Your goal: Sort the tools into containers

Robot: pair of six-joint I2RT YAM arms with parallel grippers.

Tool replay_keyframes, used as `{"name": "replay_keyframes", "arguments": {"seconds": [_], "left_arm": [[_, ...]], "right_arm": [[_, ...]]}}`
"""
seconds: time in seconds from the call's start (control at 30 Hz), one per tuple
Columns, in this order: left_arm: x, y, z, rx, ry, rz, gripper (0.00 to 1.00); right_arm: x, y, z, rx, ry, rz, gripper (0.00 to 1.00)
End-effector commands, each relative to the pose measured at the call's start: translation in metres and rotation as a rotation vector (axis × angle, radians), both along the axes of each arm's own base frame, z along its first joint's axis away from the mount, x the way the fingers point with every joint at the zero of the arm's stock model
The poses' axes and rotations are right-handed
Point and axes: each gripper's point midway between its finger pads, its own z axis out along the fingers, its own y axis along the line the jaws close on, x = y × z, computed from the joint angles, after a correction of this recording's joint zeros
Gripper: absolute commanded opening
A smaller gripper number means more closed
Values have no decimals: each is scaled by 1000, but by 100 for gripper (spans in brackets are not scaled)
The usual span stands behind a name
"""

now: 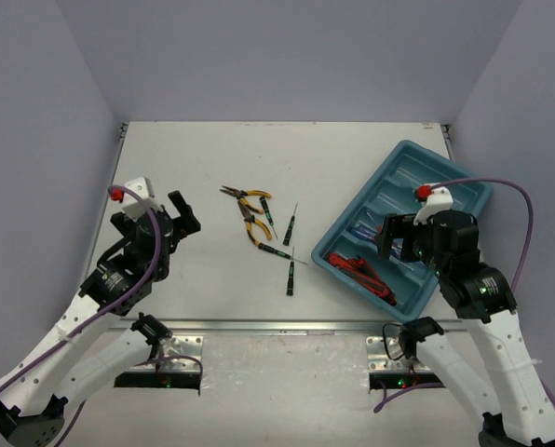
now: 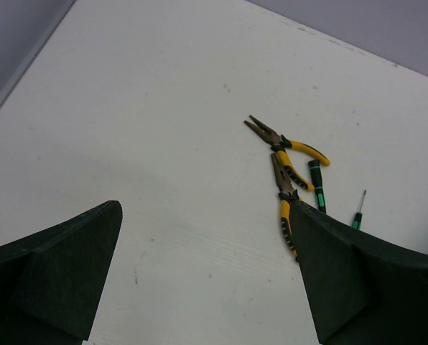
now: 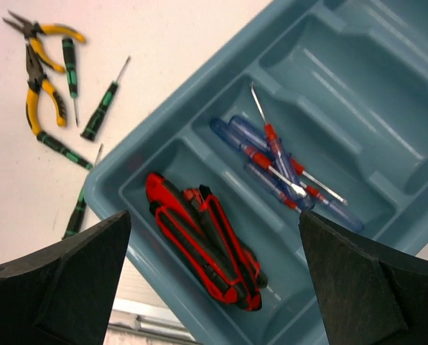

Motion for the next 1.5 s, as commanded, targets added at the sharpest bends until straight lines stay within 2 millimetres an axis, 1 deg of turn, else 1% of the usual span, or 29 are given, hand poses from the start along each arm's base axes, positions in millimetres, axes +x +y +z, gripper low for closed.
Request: {"name": "replay_keyframes", "arguments": {"seconds": [0.0,0.07,0.1,0.13,0.2,0.27,0.3,0.33,0.37,0.43,0.47,0.5,0.57,0.63,0.67,0.7,0.8,0.87,0.9,0.93,1.0,1.1,1.17,1.2,1.27,1.3,1.37,1.43,1.47], "left_arm": [[18,14,3,-11,-34,83,100],[22,18,0,-19,-25,94,100],[24,21,-1,-24,-23,101,100],[26,20,-4,-26,-13,99,100],[32,15,-11,-33,21,74,100],[35,10,-17,-34,54,54,100],[36,10,-19,-31,67,54,100],[36,9,-20,-31,73,55,100],[36,9,-20,-33,72,53,100],[36,5,-18,-43,64,30,100],[35,4,-18,-46,62,23,100],[34,4,-17,-49,60,19,100],[32,5,-18,-49,62,18,100],[30,5,-16,-54,54,15,100],[30,5,-16,-55,51,16,100],[29,5,-15,-56,47,16,100],[28,6,-14,-59,44,16,100],[26,4,-14,-66,43,3,100],[26,3,-15,-68,43,-4,100],[26,2,-14,-71,39,-10,100],[26,1,-13,-77,34,-20,100],[25,-3,-12,-84,30,-43,100],[24,-5,-11,-88,23,-53,100],[23,-5,-10,-89,19,-56,100],[22,-5,-9,-90,17,-59,100],[22,-5,-8,-92,13,-60,100],[22,-6,-8,-92,13,-62,100],[22,-7,-8,-93,12,-68,100],[21,-7,-8,-93,11,-69,100]], "right_arm": [[-7,-3,-36,-3,65,-26,99],[-4,-11,-42,13,54,-104,99],[-3,-13,-42,42,50,-147,99],[0,-8,-37,89,35,-152,99],[5,14,-18,188,-38,-59,99],[7,40,-3,273,-125,81,99],[5,53,-5,316,-117,140,99],[5,63,2,361,-133,182,99],[8,70,1,377,-83,201,99],[16,85,-7,355,90,238,99],[21,93,-9,327,134,255,99],[25,100,-12,289,159,271,99],[29,119,-20,149,175,309,99],[33,139,-31,-9,213,324,99],[36,147,-34,-61,220,320,99],[42,158,-29,-92,209,309,99],[35,195,-59,-150,255,238,99],[28,209,-84,-137,259,202,99],[23,223,-91,-99,249,204,99],[20,224,-103,-99,269,187,99],[11,230,-122,-71,320,174,98],[-4,237,-166,-108,427,170,88],[-9,234,-178,-125,451,143,82],[-12,233,-188,-140,467,130,78],[-16,233,-196,-139,476,126,74],[-19,236,-203,-134,491,140,70],[-21,239,-210,-136,504,143,65],[-21,237,-222,-162,518,130,53],[-20,236,-227,-174,516,123,32]]}}
